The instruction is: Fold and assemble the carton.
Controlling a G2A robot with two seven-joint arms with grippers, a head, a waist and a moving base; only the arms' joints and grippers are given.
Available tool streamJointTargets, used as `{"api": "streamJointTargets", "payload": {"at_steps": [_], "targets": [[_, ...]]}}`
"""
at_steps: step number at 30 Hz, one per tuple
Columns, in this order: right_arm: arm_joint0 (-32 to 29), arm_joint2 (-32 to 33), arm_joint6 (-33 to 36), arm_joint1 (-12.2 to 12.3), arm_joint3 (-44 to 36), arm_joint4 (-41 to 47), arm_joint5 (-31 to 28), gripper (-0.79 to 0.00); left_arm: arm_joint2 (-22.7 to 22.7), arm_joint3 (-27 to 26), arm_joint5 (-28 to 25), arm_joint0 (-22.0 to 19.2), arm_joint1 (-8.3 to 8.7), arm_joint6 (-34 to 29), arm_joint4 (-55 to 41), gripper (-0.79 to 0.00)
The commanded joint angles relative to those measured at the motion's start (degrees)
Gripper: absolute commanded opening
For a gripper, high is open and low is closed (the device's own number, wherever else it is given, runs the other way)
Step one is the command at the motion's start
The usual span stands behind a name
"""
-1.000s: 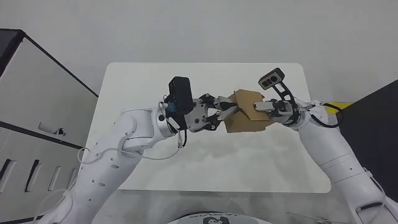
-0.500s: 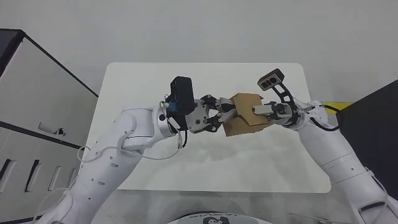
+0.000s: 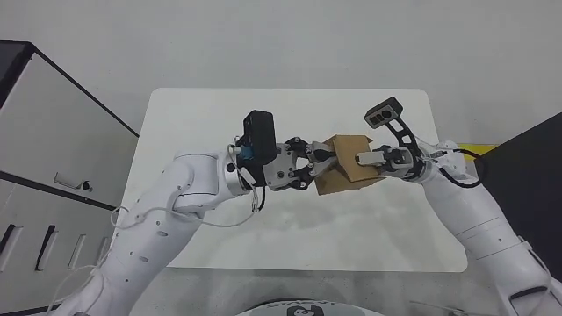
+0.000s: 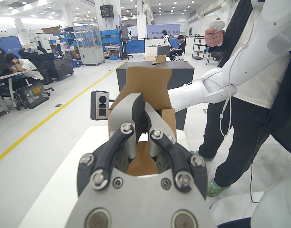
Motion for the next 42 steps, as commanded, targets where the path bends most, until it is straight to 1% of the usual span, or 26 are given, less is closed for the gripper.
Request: {"api": "streamJointTargets", "payload": {"at_steps": [1, 4, 9, 16, 18, 20, 22, 27, 29, 33, 36, 42], "targets": [[0.0, 0.2, 0.0, 0.0, 0.4, -0.2, 0.0, -0.785, -0.9, 0.1, 0.3, 0.0, 0.07, 0.4, -0.3, -0.785], [0.3, 0.9, 0.0, 0.1, 1.1, 0.0, 0.0, -0.785, -3.3, -0.5, 0.7, 0.6, 0.36, 0.9, -0.2, -0.785], [0.9, 1.3, 0.0, 0.1, 1.9, 0.0, 0.0, -0.785, -7.2, -2.1, -0.3, 2.8, 1.04, 0.5, -1.0, -0.785], [0.9, 1.3, 0.0, 0.1, 1.9, 0.0, 0.0, -0.785, -7.5, -2.3, -0.5, 2.9, 1.10, 0.3, -0.9, -0.785], [0.9, 1.3, 0.0, 0.1, 1.9, 0.0, 0.0, -0.785, -7.4, -2.1, 0.2, 3.2, 1.06, 0.5, -1.4, -0.785], [0.5, 1.6, 0.0, -0.1, 0.8, 0.7, 0.0, -0.785, -8.2, -2.7, 1.0, 3.6, 1.13, 0.4, -2.4, -0.785], [0.3, 1.9, 0.0, -0.1, 0.5, 1.6, 0.0, -0.785, -9.9, -3.4, 0.9, 4.2, 1.38, 0.0, -3.1, -0.785], [0.5, 1.1, 0.0, 0.1, 1.3, 4.9, 3.4, -0.785, -13.9, -4.6, -2.6, 6.4, 2.10, -0.3, -2.3, -0.785], [1.1, 0.4, 0.0, 0.1, 1.8, 5.9, 4.7, -0.785, -14.7, -4.7, -4.0, 6.7, 2.30, -0.7, -1.6, -0.785], [2.3, -1.1, 0.0, 0.0, 3.1, 6.7, 5.6, -0.785, -15.0, -5.7, -7.0, 6.4, 2.53, -1.1, -0.2, -0.785], [3.1, -2.4, 0.0, -0.1, 3.8, 7.2, 6.1, -0.785, -15.9, -6.1, -7.0, 6.0, 2.65, -1.1, 2.1, -0.785], [3.1, -2.4, 0.0, -0.1, 3.8, 7.2, 6.1, -0.785, -15.9, -6.1, -7.0, 6.0, 2.65, -1.1, 2.1, -0.785]]}}
